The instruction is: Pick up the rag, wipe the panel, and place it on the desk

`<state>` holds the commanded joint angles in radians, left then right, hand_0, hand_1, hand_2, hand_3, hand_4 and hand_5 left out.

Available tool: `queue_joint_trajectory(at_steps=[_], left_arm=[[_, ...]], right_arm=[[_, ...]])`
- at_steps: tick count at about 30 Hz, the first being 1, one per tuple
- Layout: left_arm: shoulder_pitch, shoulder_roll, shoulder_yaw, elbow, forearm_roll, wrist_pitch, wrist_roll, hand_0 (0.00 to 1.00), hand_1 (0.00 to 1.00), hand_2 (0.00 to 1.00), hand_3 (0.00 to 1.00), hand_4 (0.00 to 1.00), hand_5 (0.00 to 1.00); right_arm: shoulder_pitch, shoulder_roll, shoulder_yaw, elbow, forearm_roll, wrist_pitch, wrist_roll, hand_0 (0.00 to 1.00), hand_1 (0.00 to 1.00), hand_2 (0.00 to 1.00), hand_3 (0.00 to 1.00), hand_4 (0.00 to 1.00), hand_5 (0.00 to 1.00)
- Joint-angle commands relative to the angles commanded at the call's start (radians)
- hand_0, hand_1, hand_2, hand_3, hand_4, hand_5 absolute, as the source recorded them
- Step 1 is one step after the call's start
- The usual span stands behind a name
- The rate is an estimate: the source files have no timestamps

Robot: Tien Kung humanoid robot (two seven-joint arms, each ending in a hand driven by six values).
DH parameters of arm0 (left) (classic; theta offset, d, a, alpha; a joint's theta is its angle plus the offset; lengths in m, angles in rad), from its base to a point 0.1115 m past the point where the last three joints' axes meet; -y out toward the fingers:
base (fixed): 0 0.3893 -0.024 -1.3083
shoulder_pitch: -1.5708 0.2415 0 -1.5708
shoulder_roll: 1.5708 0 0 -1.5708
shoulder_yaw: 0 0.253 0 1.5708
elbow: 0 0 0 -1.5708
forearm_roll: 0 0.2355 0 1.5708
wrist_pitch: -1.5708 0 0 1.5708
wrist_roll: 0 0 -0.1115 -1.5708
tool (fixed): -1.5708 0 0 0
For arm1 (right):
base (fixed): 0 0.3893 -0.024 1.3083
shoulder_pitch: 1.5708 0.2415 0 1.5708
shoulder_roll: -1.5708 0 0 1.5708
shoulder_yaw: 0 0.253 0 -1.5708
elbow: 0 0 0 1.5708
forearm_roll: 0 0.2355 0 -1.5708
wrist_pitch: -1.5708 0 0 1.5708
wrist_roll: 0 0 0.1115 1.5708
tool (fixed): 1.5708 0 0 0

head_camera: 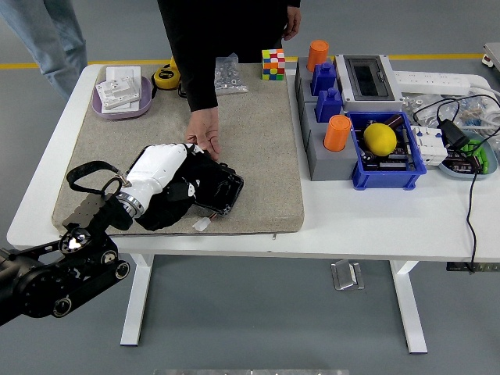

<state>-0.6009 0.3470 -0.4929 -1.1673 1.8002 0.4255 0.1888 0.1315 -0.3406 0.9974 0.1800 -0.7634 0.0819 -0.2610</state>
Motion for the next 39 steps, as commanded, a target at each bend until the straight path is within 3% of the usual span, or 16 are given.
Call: queue_joint_trajectory(at_steps=[27, 39], left_arm=[[-0.017, -0.001, 0.056, -0.044, -0.007, -0.018, -0.016, 0.23, 0.331, 0.47, 0.324, 0.226, 0.002], [-0.002, -0.01, 0.02, -0.017, 0.002, -0.013, -0.004, 0.23, 0.333, 0.469, 0.325, 0.227, 0.002]], right_arm=[[0.001, -0.003, 0.001, 0.0, -0.003, 0.0, -0.001, 0.719, 0.628, 0.671, 0.584, 0.976, 0.553], [-0.001, -0.001, -0.001, 0.0, -0.001, -0.001, -0.001, 0.719, 0.628, 0.671, 0.584, 0.976, 0.553]])
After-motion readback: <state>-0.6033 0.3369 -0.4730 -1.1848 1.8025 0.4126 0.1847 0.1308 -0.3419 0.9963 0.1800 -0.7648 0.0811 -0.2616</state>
